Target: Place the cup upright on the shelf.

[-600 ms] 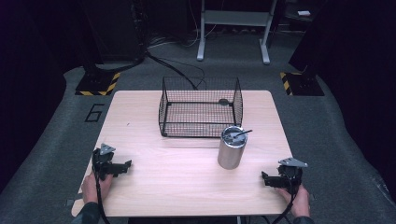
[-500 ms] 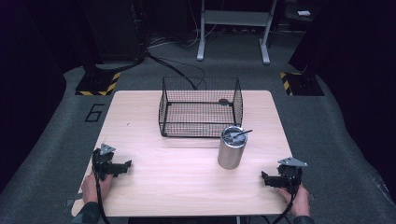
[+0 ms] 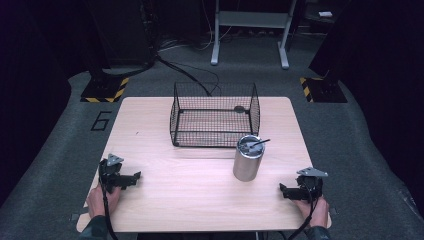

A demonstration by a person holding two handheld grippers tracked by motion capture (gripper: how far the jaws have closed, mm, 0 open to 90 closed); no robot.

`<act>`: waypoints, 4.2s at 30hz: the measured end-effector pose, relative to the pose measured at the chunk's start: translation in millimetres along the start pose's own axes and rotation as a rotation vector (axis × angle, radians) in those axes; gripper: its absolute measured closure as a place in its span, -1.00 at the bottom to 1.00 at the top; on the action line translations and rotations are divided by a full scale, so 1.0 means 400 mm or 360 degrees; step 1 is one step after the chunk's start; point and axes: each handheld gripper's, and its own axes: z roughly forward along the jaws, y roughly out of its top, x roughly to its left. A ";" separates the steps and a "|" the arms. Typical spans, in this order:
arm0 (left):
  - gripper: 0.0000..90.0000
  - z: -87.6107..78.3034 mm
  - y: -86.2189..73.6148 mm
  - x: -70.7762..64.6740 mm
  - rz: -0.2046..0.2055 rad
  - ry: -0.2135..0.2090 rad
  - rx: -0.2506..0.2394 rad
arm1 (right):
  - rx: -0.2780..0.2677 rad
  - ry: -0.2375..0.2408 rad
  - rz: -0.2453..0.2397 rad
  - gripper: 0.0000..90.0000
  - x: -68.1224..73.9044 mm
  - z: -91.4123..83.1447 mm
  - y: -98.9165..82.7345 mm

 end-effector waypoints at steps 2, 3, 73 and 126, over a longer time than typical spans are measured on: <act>-1.00 0.000 0.000 0.001 0.0013 0.0001 0.0003 | 0.0016 -0.0001 -0.0003 -1.00 0.001 -0.001 0.002; -1.00 0.000 0.000 0.001 0.0013 0.0001 0.0003 | 0.0016 -0.0001 -0.0003 -1.00 0.001 -0.001 0.002; -1.00 0.003 0.002 -0.002 -0.0021 0.0006 -0.0008 | -0.0404 0.0279 -0.0042 -1.00 0.297 -0.032 0.316; -1.00 0.002 0.003 0.000 -0.0007 0.0004 0.0002 | -0.0433 0.0341 -0.0129 -0.92 0.289 -0.105 0.384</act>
